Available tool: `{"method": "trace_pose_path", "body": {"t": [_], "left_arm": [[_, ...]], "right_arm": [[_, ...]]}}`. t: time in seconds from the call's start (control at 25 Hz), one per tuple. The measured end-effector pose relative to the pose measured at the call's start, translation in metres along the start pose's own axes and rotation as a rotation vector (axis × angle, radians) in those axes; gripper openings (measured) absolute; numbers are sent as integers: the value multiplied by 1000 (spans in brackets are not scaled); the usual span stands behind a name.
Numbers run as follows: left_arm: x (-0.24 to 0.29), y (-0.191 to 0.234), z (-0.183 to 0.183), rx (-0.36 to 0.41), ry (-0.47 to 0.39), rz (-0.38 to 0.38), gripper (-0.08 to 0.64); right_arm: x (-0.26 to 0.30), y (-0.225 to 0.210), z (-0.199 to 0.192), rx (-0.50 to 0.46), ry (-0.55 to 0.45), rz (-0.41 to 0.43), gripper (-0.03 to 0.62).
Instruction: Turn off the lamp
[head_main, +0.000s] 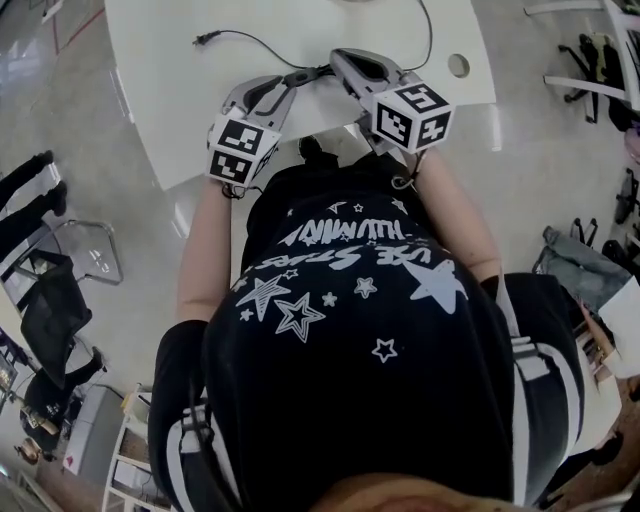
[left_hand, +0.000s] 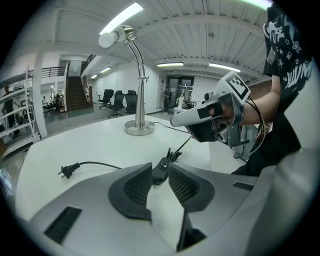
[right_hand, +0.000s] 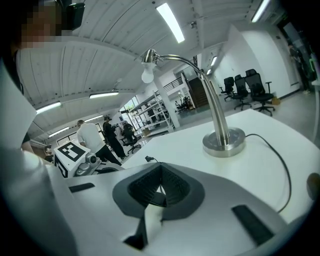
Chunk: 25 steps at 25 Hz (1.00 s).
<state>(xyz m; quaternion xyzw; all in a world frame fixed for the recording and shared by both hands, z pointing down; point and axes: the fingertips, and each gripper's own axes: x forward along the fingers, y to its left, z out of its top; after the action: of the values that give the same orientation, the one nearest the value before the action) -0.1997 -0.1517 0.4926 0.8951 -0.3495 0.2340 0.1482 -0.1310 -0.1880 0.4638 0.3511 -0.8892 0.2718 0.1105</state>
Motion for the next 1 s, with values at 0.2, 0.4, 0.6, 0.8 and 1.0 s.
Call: {"method": "trace_pose_path", "body": {"t": [0.2, 0.4, 0.6, 0.8, 1.0], "left_arm": [[6, 2, -11, 71, 50, -20, 127], [13, 1, -20, 115, 79, -48, 144], [17, 5, -25, 167, 95, -46, 160], [24, 4, -26, 204, 103, -59, 160], [30, 3, -35, 224, 149, -79, 160]], "right_arm": [[7, 0, -11, 13, 28, 3, 5], [15, 3, -18, 12, 42, 7, 5], [18, 4, -19, 12, 55, 3, 5], [15, -3, -19, 18, 56, -12, 5], [16, -6, -23, 23, 64, -17, 5]]}}
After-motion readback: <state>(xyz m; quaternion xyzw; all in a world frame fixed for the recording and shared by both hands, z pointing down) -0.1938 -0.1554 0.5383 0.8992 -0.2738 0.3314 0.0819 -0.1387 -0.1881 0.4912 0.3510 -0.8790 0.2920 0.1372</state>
